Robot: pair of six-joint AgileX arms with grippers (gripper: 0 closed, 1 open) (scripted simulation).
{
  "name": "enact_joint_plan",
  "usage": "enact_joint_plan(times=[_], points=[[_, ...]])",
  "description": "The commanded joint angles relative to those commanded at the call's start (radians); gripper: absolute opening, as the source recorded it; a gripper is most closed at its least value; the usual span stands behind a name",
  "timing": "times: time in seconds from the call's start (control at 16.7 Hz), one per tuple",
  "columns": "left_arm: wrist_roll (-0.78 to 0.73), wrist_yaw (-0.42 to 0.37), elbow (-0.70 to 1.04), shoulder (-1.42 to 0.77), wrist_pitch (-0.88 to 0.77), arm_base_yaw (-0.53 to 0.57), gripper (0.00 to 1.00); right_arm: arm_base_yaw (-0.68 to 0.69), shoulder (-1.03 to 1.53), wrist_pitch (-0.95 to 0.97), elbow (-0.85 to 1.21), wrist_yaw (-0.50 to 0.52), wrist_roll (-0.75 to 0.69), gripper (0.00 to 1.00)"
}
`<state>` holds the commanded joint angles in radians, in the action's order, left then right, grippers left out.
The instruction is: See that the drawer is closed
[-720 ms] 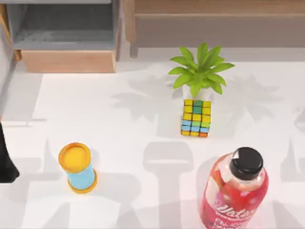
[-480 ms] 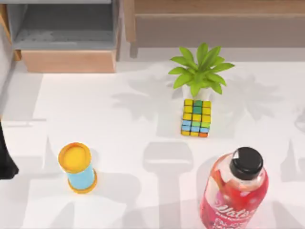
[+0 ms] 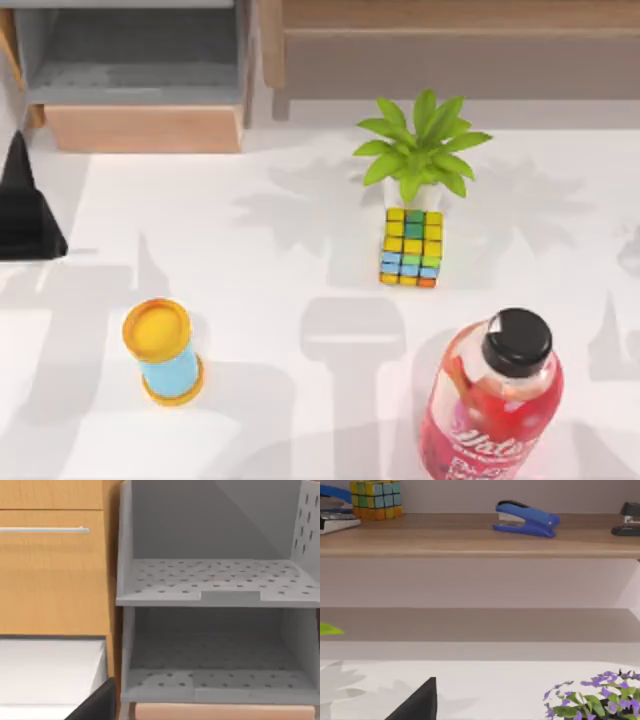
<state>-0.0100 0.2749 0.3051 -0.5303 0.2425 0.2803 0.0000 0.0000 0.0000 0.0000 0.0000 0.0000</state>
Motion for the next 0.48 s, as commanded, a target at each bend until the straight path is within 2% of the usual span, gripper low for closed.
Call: enact_joint_plan(times=[0.24, 0.48], points=[[-0.002, 0.136, 0.154, -0.289, 0.123, 0.140, 1.00, 0.000, 0.000, 0.000, 0.000, 0.000, 0.000, 1.00], [-0.005, 0.219, 0.248, -0.457, 0.198, 0.222, 1.00, 0.000, 0.000, 0.000, 0.000, 0.000, 0.000, 1.00]])
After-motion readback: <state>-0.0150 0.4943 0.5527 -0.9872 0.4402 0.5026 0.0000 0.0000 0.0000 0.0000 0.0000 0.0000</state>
